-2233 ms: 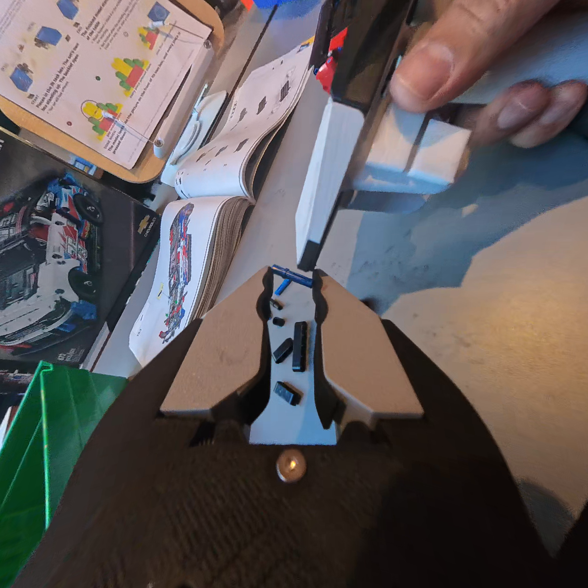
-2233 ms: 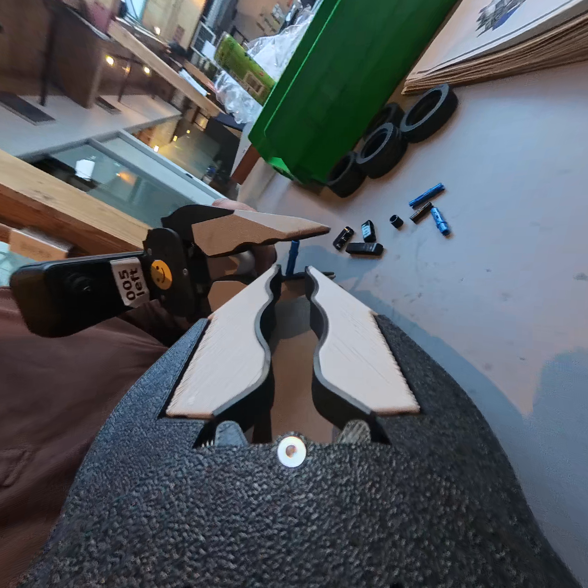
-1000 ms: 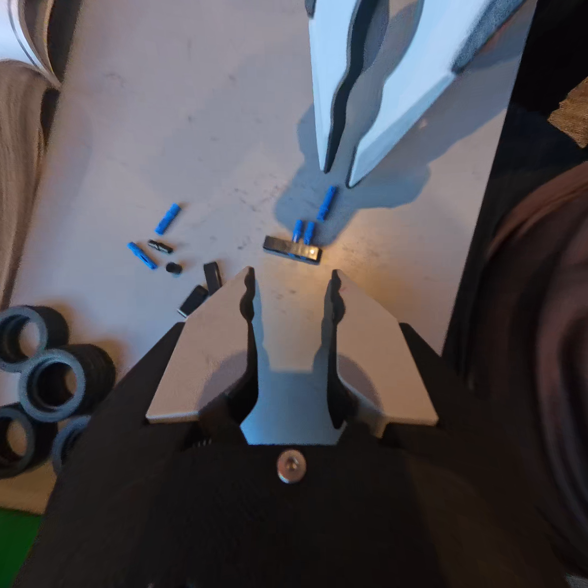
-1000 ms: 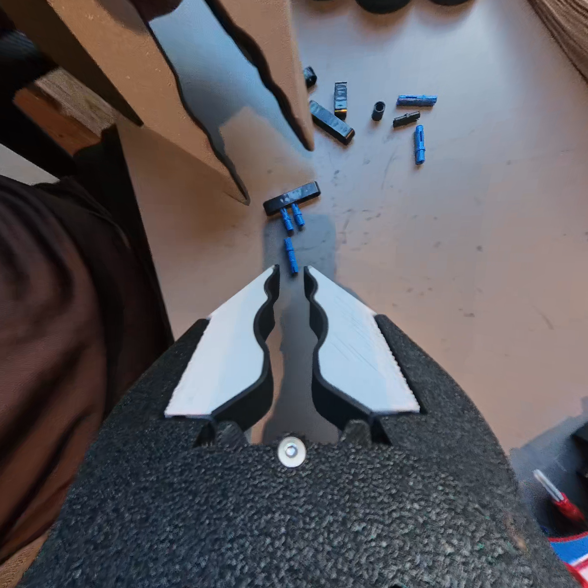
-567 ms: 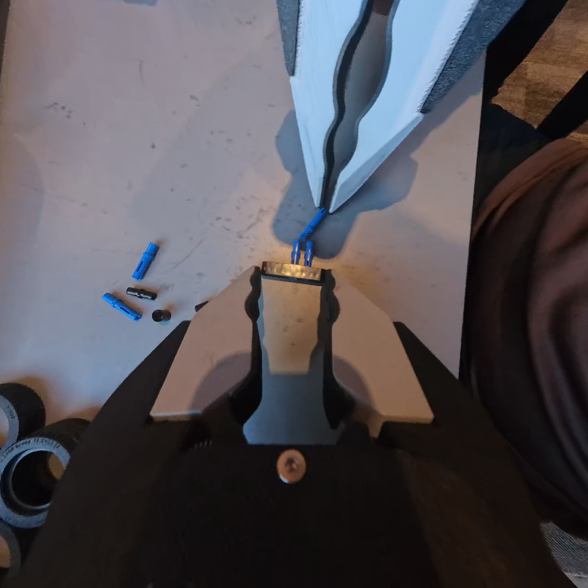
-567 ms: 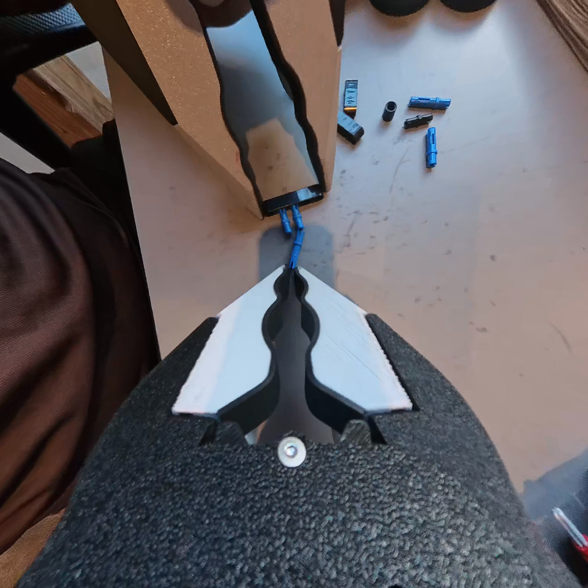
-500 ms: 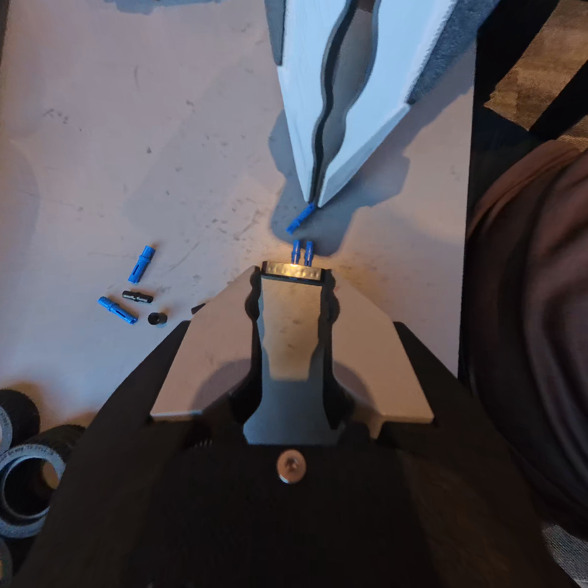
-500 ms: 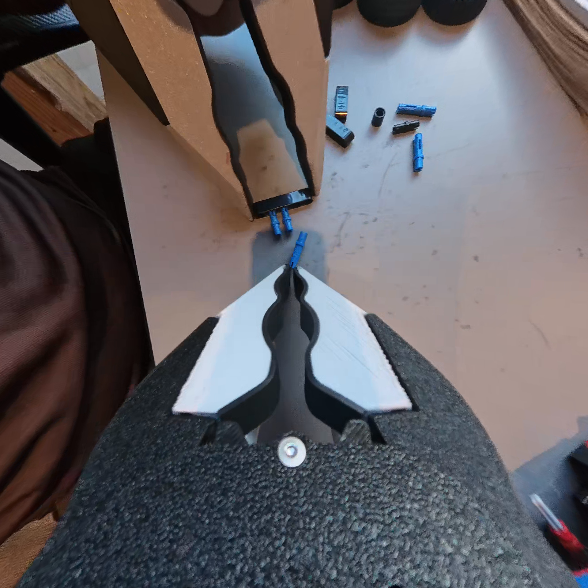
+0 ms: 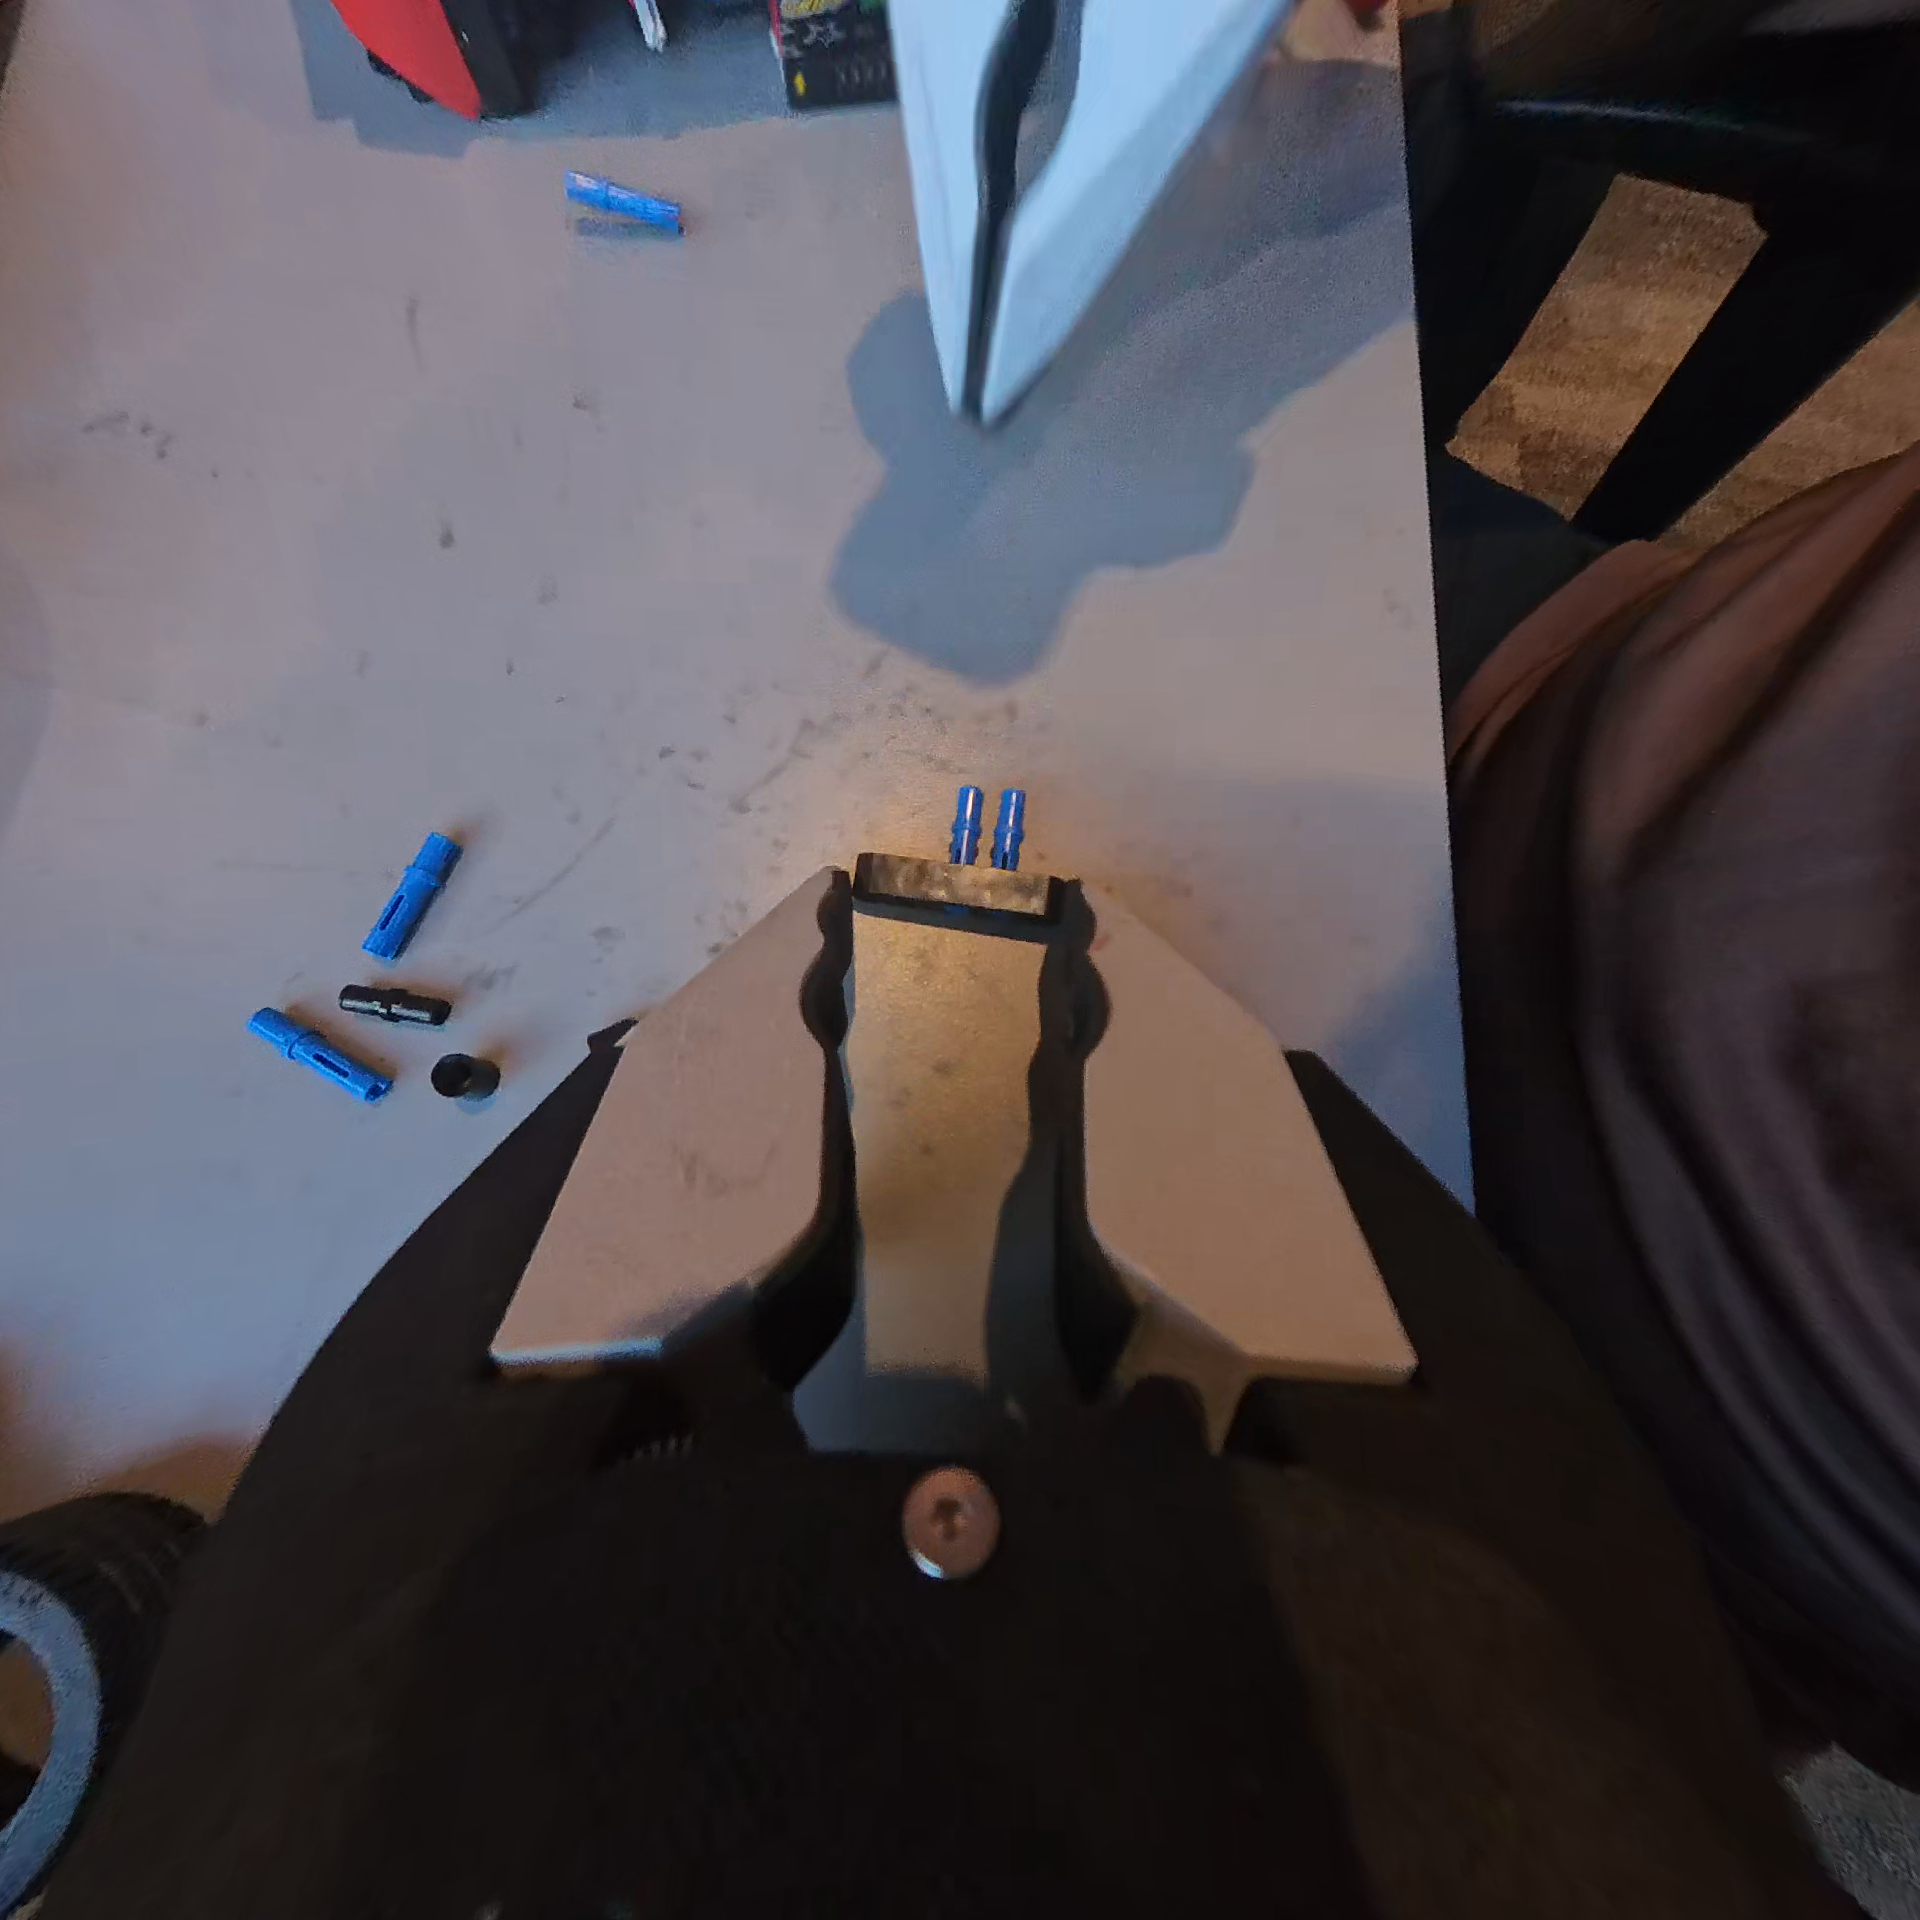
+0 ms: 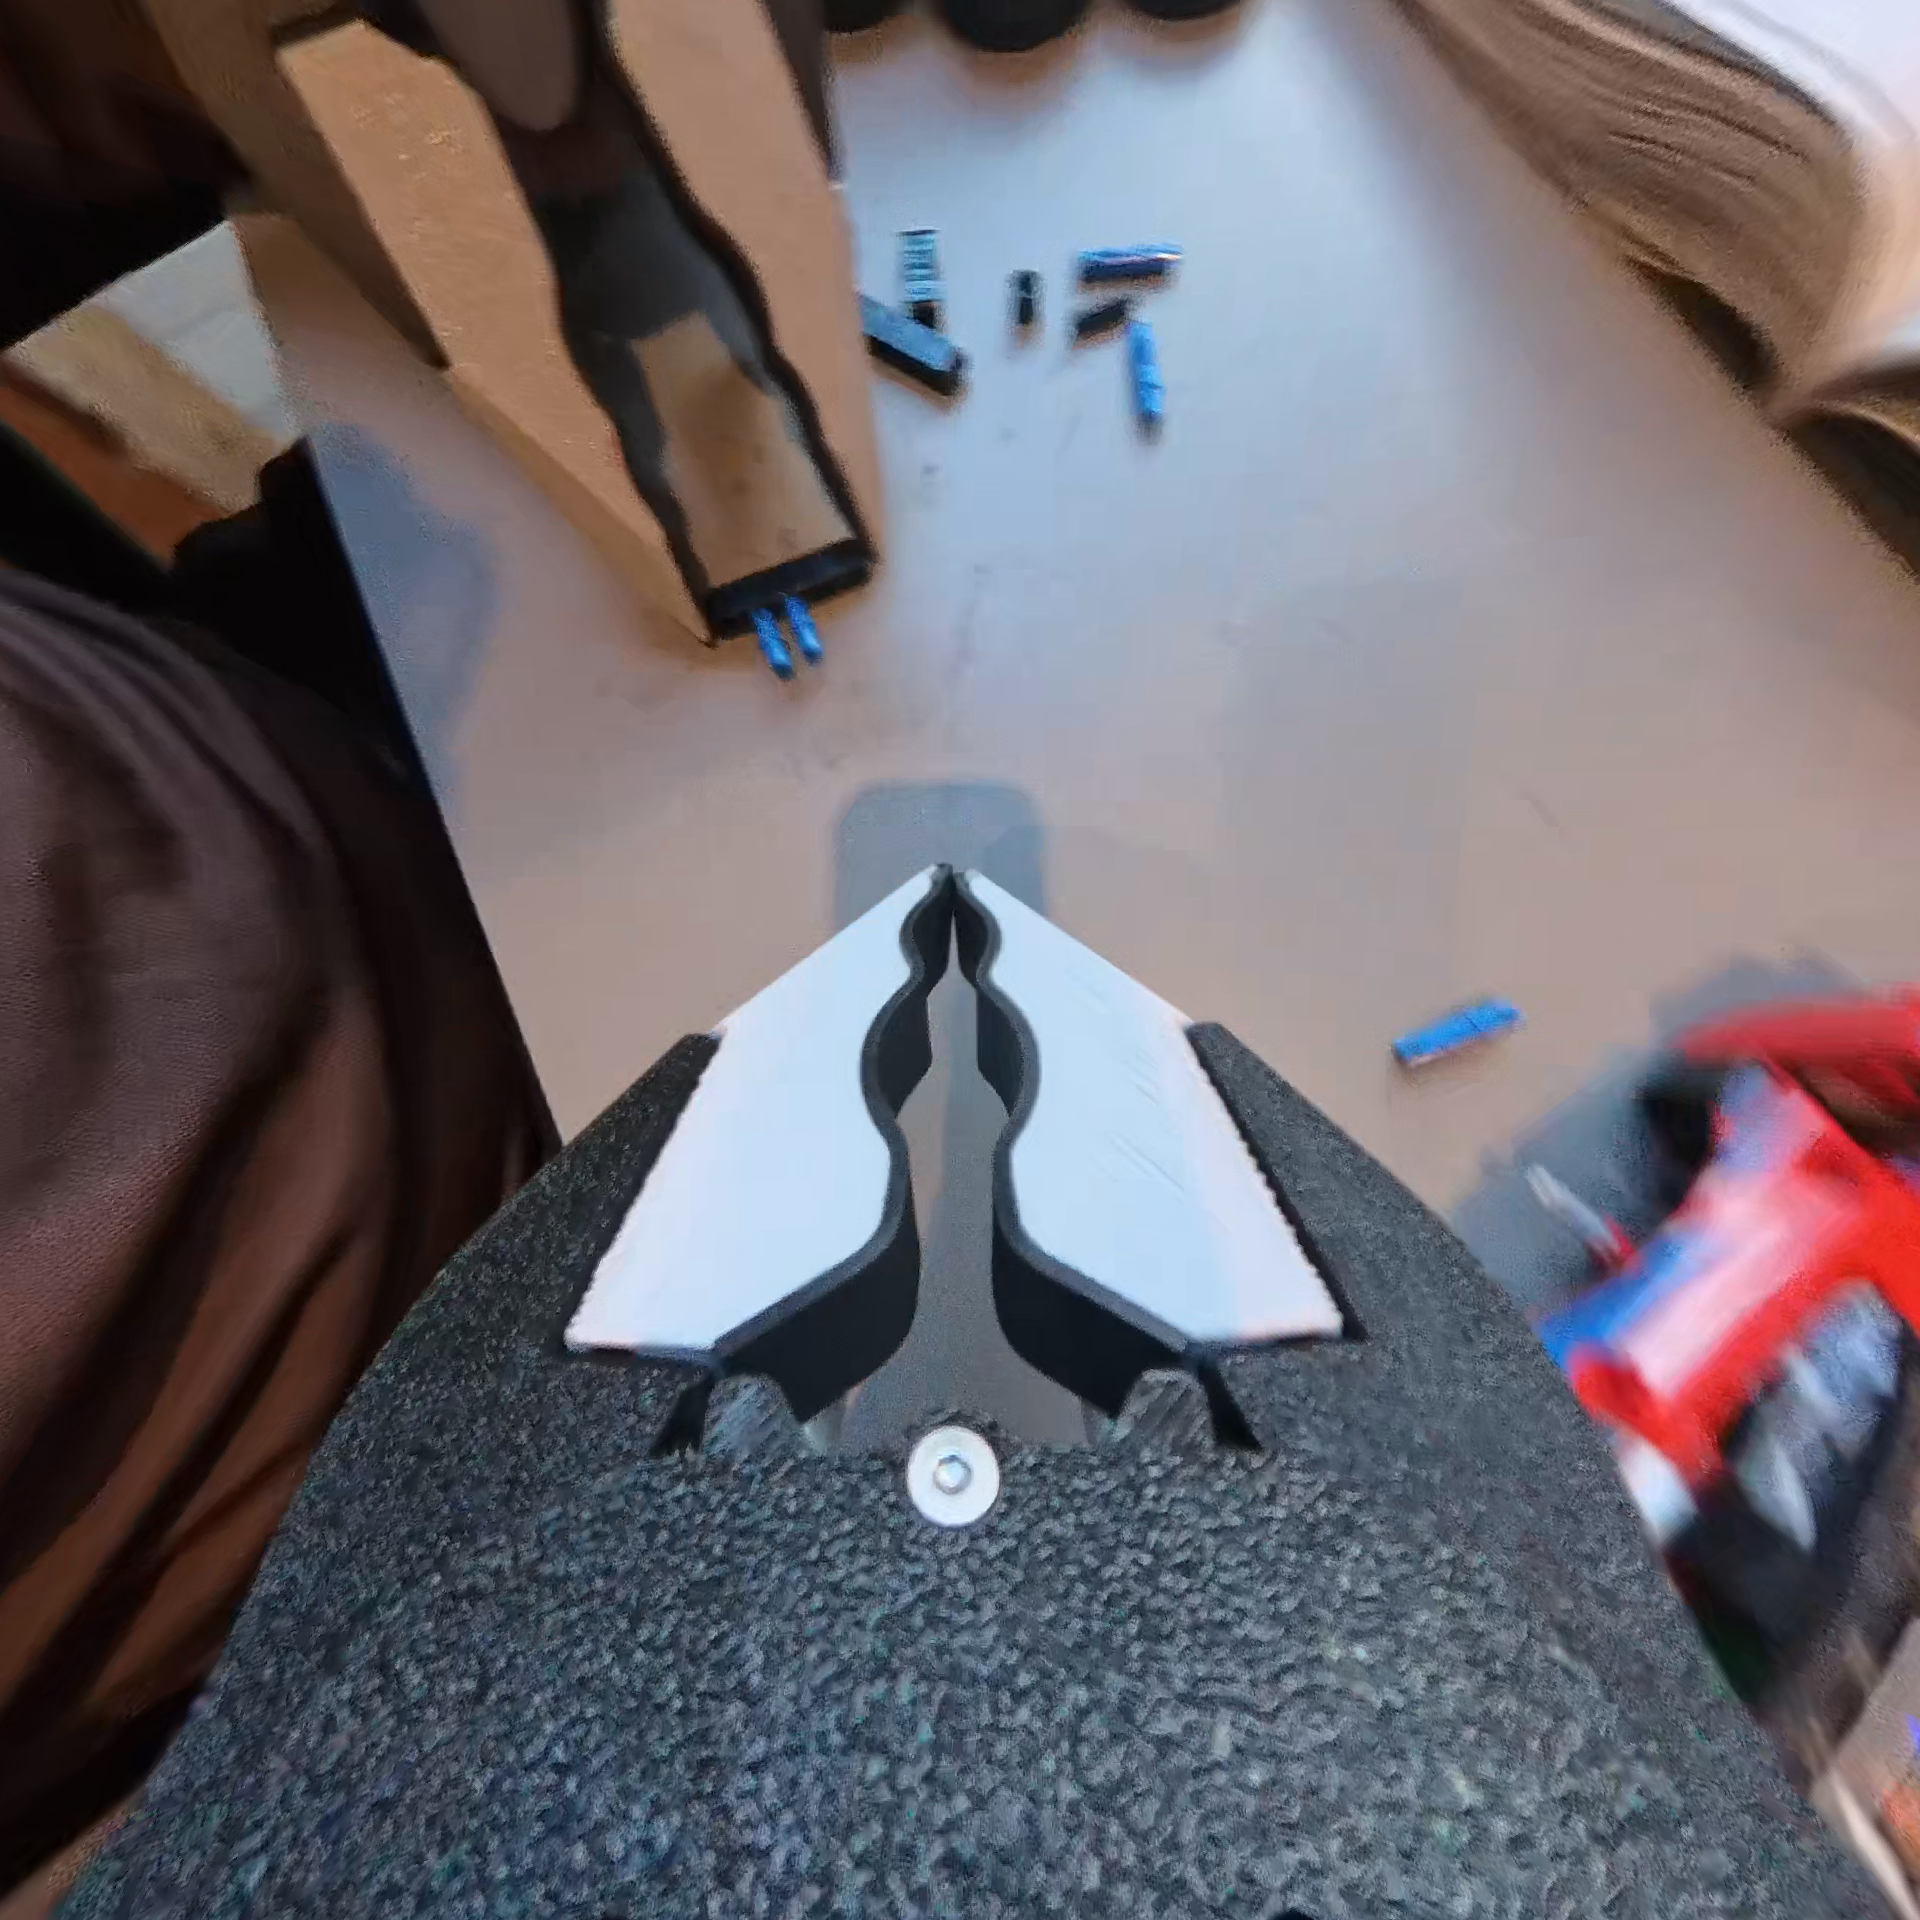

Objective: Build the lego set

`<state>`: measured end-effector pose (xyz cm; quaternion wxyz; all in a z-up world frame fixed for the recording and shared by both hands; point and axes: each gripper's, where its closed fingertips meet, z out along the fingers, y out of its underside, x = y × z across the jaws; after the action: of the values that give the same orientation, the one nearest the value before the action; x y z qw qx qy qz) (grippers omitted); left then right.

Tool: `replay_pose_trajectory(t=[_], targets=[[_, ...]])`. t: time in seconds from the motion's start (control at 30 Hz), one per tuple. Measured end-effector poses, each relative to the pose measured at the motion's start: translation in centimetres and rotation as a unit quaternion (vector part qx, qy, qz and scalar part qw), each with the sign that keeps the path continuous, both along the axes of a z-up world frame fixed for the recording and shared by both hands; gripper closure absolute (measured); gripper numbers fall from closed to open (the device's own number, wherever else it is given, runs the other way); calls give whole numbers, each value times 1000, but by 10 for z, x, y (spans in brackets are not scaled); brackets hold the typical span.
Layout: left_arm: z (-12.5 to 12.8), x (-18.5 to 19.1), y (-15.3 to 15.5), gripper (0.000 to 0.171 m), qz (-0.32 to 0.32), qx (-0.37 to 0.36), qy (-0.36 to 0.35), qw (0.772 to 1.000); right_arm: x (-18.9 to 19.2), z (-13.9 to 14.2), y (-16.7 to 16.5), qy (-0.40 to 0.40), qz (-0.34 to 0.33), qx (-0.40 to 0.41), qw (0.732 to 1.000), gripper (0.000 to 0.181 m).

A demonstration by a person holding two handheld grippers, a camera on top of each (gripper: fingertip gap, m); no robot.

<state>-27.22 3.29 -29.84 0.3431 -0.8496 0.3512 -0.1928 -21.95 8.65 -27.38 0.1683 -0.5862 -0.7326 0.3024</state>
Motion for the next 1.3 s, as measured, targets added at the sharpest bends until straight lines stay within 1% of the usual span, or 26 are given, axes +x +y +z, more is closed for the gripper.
replay_pose_trajectory(t=[0.1,0.17,0.23,0.3,0.33,0.4,0.47,0.53,0.63,0.67,0.7,0.87,1.07,1.13,1.2,1.23,1.27,1.3], targets=[[0,0,0,133,5,5,1,1000,29,25,32,20,-93,22,995,181],[-1,0,0,134,5,9,6,1000,47,37,49,32,-147,34,988,176],[-1,0,0,134,7,14,11,1000,59,38,65,30,-198,47,979,174],[-1,-1,1,134,11,20,19,1000,58,32,68,27,-229,36,972,164],[-2,-1,2,133,15,24,25,999,55,27,66,25,-236,34,971,164],[-2,-1,4,134,27,27,28,999,54,16,66,20,-249,58,966,164],[-1,-3,5,131,39,30,30,998,60,7,68,15,-266,77,961,164],[-1,-7,7,128,57,31,33,997,70,4,70,12,-275,98,956,164],[-2,-9,9,129,66,25,26,997,90,-2,88,-22,-288,189,939,172],[-2,-10,9,130,68,25,26,997,96,-3,93,-36,-287,218,932,178],[-2,-9,9,130,67,26,28,997,99,-4,97,-45,-282,241,928,181],[-2,-8,7,134,67,26,27,997,106,-4,107,-68,-274,291,914,181],[-2,-8,7,134,69,26,27,997,127,-4,137,-85,-317,294,897,181],[-2,-8,7,134,69,25,26,997,116,0,130,-57,-318,269,907,181],[-2,-8,7,134,70,25,25,997,93,2,113,-17,-304,226,925,181],[-2,-8,7,134,70,24,25,997,84,1,108,-9,-301,211,930,181],[-2,-8,7,134,70,25,25,997,78,-2,108,-7,-305,204,930,177],[-2,-8,7,135,70,25,25,997,73,-5,110,-6,-312,197,929,170]])
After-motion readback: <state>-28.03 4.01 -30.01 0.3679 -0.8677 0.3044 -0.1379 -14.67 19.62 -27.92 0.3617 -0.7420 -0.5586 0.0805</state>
